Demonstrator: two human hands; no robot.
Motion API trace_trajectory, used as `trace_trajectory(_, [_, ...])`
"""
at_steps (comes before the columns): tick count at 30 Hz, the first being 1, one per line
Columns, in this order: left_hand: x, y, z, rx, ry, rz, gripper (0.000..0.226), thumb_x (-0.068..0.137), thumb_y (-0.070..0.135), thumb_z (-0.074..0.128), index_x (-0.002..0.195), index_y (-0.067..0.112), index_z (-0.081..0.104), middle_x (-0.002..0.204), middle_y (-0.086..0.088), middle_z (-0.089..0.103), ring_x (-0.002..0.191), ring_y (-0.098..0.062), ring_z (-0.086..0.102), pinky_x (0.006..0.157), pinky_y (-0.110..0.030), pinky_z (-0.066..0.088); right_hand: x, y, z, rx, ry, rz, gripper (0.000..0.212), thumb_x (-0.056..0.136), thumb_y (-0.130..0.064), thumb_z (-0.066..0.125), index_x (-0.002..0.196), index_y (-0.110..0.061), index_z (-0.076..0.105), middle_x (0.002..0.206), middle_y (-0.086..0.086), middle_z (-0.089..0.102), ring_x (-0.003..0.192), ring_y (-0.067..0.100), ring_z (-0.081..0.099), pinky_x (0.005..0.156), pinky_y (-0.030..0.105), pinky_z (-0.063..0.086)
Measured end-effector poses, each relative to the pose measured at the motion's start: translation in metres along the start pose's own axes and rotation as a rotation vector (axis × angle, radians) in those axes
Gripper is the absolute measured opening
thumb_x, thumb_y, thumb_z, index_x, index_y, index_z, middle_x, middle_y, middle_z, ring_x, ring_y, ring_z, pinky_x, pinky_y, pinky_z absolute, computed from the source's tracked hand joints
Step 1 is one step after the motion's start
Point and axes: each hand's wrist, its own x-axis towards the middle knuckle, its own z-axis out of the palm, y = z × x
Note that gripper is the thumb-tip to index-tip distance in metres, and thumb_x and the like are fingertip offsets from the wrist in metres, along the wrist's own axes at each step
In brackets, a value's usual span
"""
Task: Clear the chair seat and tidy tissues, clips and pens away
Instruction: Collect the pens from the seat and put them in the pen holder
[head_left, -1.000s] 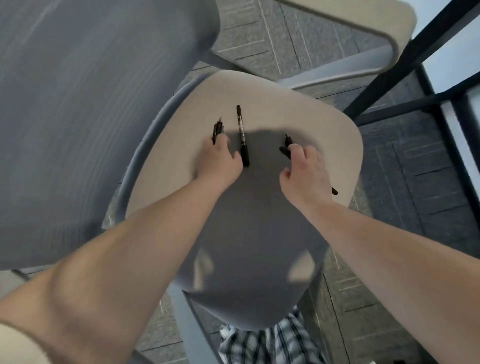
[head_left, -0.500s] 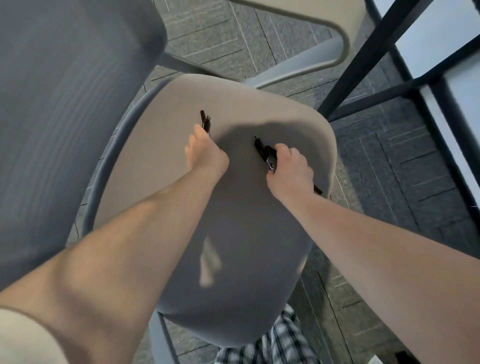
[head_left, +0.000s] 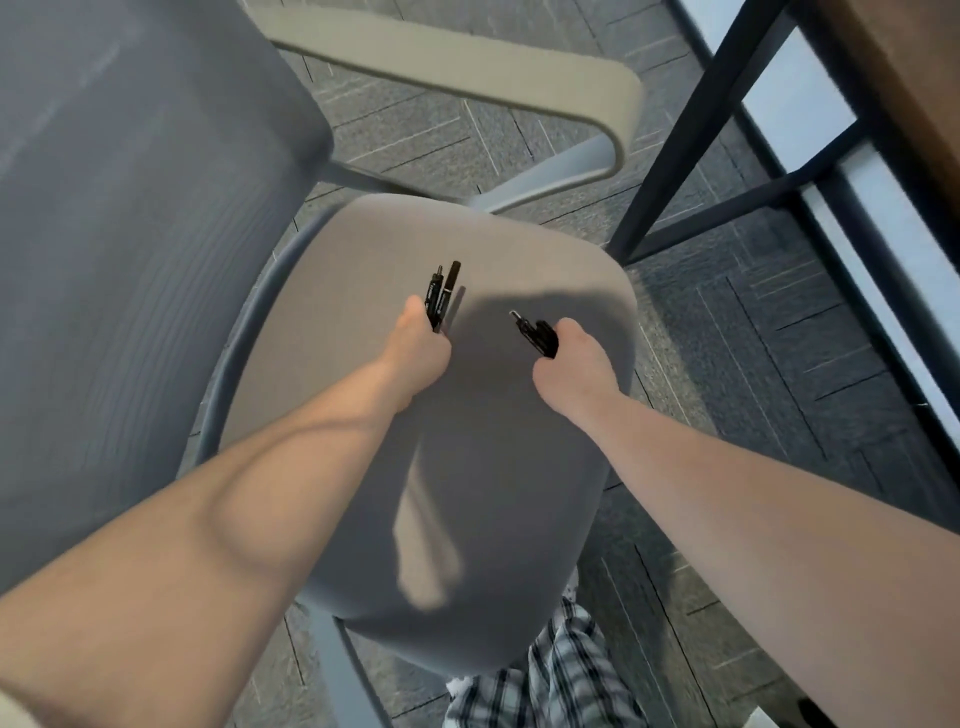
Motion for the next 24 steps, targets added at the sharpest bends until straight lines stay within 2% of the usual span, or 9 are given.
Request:
trace_trajectory(5, [-0.025,0.035,-0.011,-0.041,-0.091,0.097,0.015,0.089,0.001,0.041,0.095,0.014,0.041,0.093,-0.009,0.055,0.083,-0.022,0.046,0.060,-0.027,0.035,-0.028,-0.008,-0.032,0.124,0.033,-0.020,0.014,0.080,0.000,0.043,0.087,-0.012,0.039,0.079,0.006,0.048,0.081,0.029,0.048,0.066,0.034,0.037])
trace_trajectory(7, [-0.038,0.053,-0.012,-0.069,-0.126,0.143,0.017,0.089,-0.002,0.041,0.094,0.013,0.041,0.090,-0.007,0.059,0.085,-0.021,0.050,0.064,-0.028,0.037,-0.041,-0.011,-0.048,0.197,0.066,-0.037,0.016,0.081,0.001,0.043,0.079,-0.014,0.037,0.072,0.003,0.043,0.079,0.031,0.048,0.063,0.036,0.038])
trace_trajectory(9, [-0.050,0.071,-0.010,-0.076,-0.158,0.194,0.021,0.089,-0.003,0.041,0.087,0.017,0.041,0.081,-0.003,0.059,0.085,-0.021,0.052,0.069,-0.029,0.039,-0.057,-0.009,-0.065,0.282,0.098,-0.021,0.018,0.081,0.002,0.041,0.074,-0.014,0.037,0.074,0.004,0.044,0.080,0.030,0.047,0.062,0.034,0.038])
trace_trajectory(12, [-0.070,0.103,-0.002,-0.062,-0.202,0.273,0.030,0.090,0.000,0.044,0.077,0.027,0.041,0.077,0.000,0.059,0.085,-0.025,0.056,0.073,-0.034,0.043,-0.080,-0.001,-0.093,0.372,0.161,-0.009,0.015,0.080,0.004,0.039,0.091,-0.003,0.047,0.087,0.012,0.050,0.082,0.028,0.048,0.065,0.034,0.038])
trace_trajectory(15, [-0.092,0.139,0.011,-0.043,-0.232,0.370,0.028,0.090,0.002,0.049,0.081,0.028,0.046,0.090,-0.004,0.059,0.099,-0.035,0.062,0.083,-0.044,0.050,-0.107,0.018,-0.123,0.481,0.238,0.044,0.020,0.085,0.003,0.038,0.098,-0.007,0.049,0.088,0.008,0.051,0.073,0.021,0.047,0.056,0.030,0.035])
trace_trajectory(17, [-0.109,0.165,0.022,-0.037,-0.258,0.436,0.025,0.091,0.003,0.050,0.086,0.027,0.047,0.090,-0.001,0.059,0.100,-0.031,0.063,0.080,-0.042,0.050,-0.126,0.036,-0.144,0.571,0.286,0.081,0.017,0.086,0.002,0.040,0.097,-0.007,0.049,0.083,0.006,0.050,0.068,0.018,0.044,0.054,0.030,0.032])
trace_trajectory(20, [-0.138,0.203,0.045,-0.044,-0.323,0.518,0.026,0.092,0.003,0.051,0.084,0.028,0.047,0.081,0.007,0.056,0.086,-0.017,0.060,0.074,-0.032,0.045,-0.153,0.069,-0.175,0.672,0.373,0.147,0.019,0.086,0.000,0.044,0.102,-0.005,0.052,0.087,0.008,0.052,0.075,0.022,0.044,0.058,0.031,0.031])
trace_trajectory(24, [-0.178,0.245,0.081,0.009,-0.424,0.634,0.020,0.092,0.007,0.053,0.086,0.025,0.049,0.078,0.008,0.058,0.086,-0.018,0.059,0.080,-0.034,0.046,-0.189,0.114,-0.212,0.791,0.504,0.209,0.020,0.084,0.000,0.047,0.102,-0.004,0.053,0.090,0.012,0.054,0.076,0.025,0.046,0.066,0.032,0.036])
